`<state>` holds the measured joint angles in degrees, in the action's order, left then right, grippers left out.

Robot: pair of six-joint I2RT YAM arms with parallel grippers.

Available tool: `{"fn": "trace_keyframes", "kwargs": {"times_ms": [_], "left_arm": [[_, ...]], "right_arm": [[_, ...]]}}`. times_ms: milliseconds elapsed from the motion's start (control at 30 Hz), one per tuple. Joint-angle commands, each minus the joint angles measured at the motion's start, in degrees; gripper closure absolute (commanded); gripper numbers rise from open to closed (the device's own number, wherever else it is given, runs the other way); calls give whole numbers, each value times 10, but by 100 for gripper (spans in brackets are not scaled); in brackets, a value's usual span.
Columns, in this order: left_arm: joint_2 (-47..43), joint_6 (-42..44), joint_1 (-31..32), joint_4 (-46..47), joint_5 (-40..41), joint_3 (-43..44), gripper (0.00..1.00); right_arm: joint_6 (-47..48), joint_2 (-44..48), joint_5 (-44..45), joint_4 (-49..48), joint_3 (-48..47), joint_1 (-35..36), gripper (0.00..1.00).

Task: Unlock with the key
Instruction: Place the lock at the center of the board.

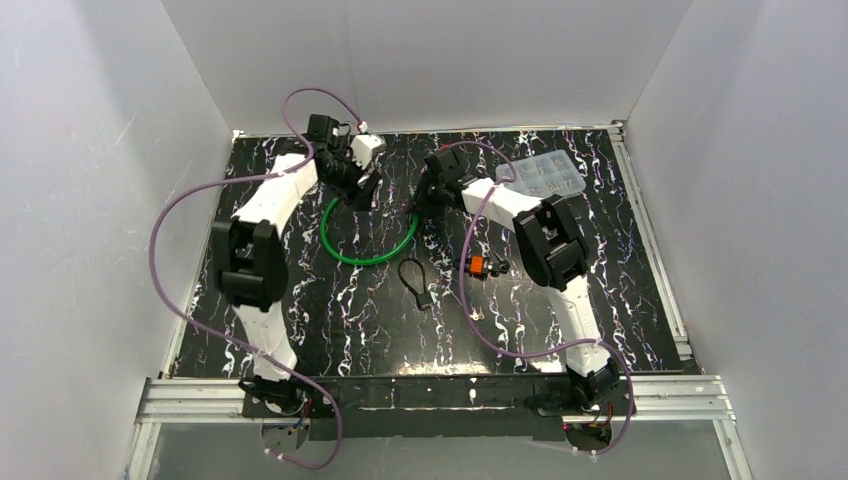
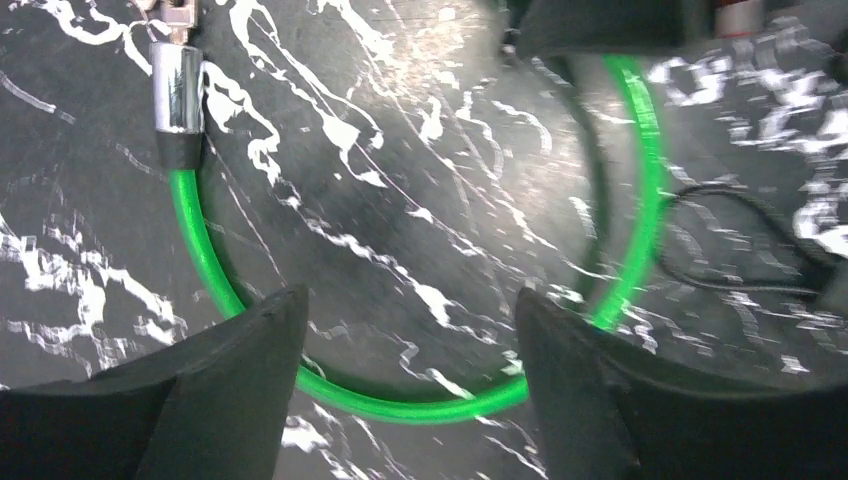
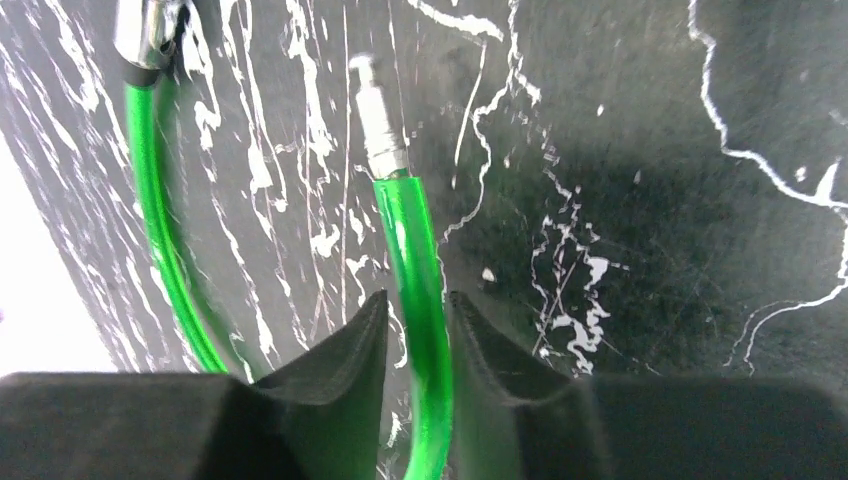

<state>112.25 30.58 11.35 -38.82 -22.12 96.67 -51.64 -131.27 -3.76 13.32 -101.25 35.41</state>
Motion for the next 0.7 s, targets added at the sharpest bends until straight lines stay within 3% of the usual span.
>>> {"fn": "trace_keyframes", "kwargs": {"times_ms": [0,67,333,533,667], "left_arm": [[-153,0,-4,-65,-36,-26,9],[-197,1,-4,-108,-38,-21,2],[-376,-28,-5,-205,4,10,2],[-495,-78,-5,-278,3,9,2],[-553,-42,-5,-318,-33,-26,2]], "right_arm": [[55,33,-29,43,-10,3,38],[87,58,-23,55,-11,2,29],[168,201,-18,178,9,-10,19],[179,421,28,167,238,16,18],[151,558,86,171,396,59,25]]}}
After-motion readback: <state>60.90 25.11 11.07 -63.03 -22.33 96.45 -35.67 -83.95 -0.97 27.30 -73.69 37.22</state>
